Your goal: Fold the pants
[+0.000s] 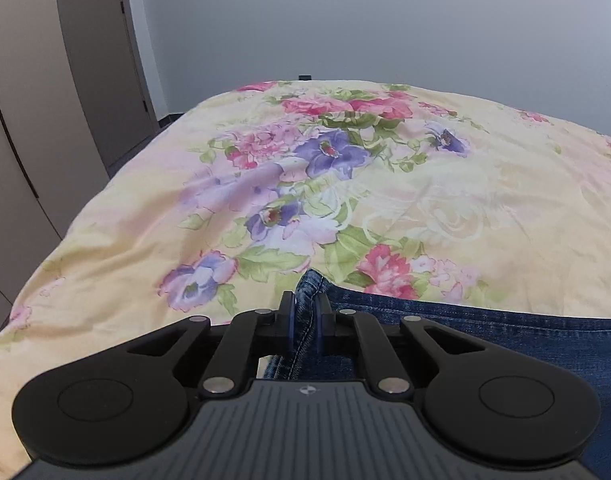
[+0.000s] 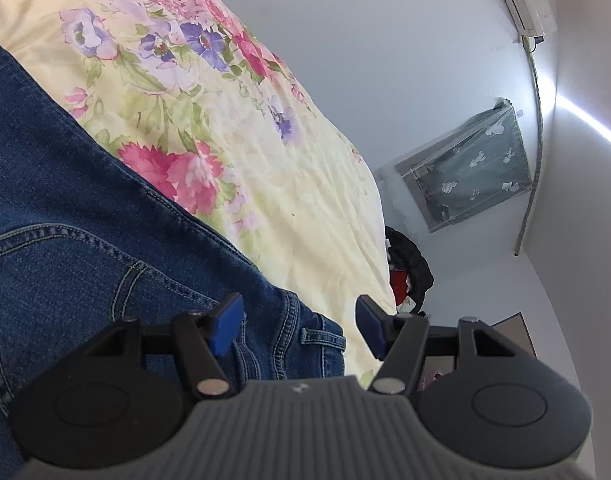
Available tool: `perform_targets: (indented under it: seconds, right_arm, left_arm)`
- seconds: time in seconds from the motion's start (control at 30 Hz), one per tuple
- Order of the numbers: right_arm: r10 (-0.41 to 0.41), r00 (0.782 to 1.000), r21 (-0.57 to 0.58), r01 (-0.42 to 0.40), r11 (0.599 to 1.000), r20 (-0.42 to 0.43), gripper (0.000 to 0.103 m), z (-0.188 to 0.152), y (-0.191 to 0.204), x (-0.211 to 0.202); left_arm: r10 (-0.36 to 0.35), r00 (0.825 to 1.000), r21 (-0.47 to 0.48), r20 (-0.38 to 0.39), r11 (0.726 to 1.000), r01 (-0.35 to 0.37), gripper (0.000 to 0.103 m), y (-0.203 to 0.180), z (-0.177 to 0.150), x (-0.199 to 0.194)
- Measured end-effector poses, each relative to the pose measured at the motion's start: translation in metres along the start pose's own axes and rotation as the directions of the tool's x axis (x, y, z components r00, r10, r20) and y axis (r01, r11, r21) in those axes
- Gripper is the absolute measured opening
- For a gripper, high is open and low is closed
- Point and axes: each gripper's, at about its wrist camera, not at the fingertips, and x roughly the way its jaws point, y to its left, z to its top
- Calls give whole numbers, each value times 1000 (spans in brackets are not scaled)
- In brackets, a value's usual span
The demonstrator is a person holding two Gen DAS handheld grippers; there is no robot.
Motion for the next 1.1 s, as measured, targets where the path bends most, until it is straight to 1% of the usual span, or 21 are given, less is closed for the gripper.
perform_targets:
  seconds: [0.07,0.17,0.2,0.23,0.27,0.3,0.33,0.37,0.43,0.53,0.6,0.67,0.7,0.73,0.77,0.83,0.87,0.97,1.03,1.07,1.1]
  right_arm:
    - [0,1000,8,0,1000,10,57,-2,-2,-6]
    - [29,1000,17,-29,999,4,57,-5,-5,-10]
    - [32,999,9,-32,999,-4,58,-7,-3,-9]
    - [33,999,4,-33,999,-14,57,-9,-2,-8]
    - [37,999,5,-36,999,-23,57,-10,-1,-7]
    - [44,999,14,-44,999,-31,57,-12,-1,-6]
    - [54,998,27,-53,998,-39,57,-13,-1,-6]
    - [67,997,45,-65,997,-47,57,-14,-1,-7]
    - [97,993,90,-91,992,-62,57,-17,-2,-10]
    - [169,982,190,-152,970,-80,57,-21,-2,-20]
    - [234,969,269,-206,941,-78,56,-25,-2,-31]
    - [291,953,336,-249,908,-79,53,-29,-3,-42]
    - [321,944,366,-274,890,-75,51,-31,-3,-48]
    - [344,936,389,-291,874,-72,47,-34,-3,-53]
    - [360,930,409,-302,861,-72,46,-37,-3,-58]
    - [393,917,449,-321,834,-74,46,-44,-6,-67]
    - [412,908,468,-332,819,-77,46,-47,-8,-71]
    - [495,865,530,-384,756,-79,46,-57,-15,-85]
    - [543,837,569,-416,709,-65,47,-63,-20,-102]
    - [570,819,582,-436,686,-59,47,-65,-19,-111]
    - [603,796,595,-462,657,-49,47,-67,-16,-120]
  left_arm:
    - [25,999,-16,-25,1000,-26,10,6,-1,8]
    - [42,998,15,-54,999,-41,10,0,-10,23]
    - [46,997,9,-60,999,-45,10,1,-13,27]
    - [56,997,1,-59,998,-56,15,1,-14,30]
    - [70,996,-10,-59,997,-71,27,4,-16,31]
    - [63,996,-20,-66,998,-65,31,8,-16,31]
    - [60,996,-26,-66,998,-61,36,12,-16,29]
    - [56,997,-29,-56,998,-58,38,16,-16,21]
    - [55,998,-45,-33,997,-57,38,22,-17,3]
    - [-19,999,-41,-25,999,18,38,25,-26,-29]
    - [-68,997,0,-34,998,68,32,20,-37,-49]
    - [-86,996,48,-38,995,87,32,12,-50,-63]
    - [-84,995,70,-53,994,87,32,7,-58,-66]
    - [-68,995,86,-73,994,74,32,3,-65,-64]
    - [-42,995,91,-95,995,51,32,0,-73,-59]
    - [16,985,103,-171,995,2,30,-5,-88,-43]
    - [36,981,97,-190,995,-18,30,-7,-93,-37]
    - [79,977,68,-198,995,-66,30,-9,-95,-38]
    - [112,974,75,-198,992,-98,30,-14,-89,-45]
    - [118,976,86,-185,991,-104,30,-17,-86,-51]
    - [111,980,87,-166,991,-97,30,-21,-84,-59]
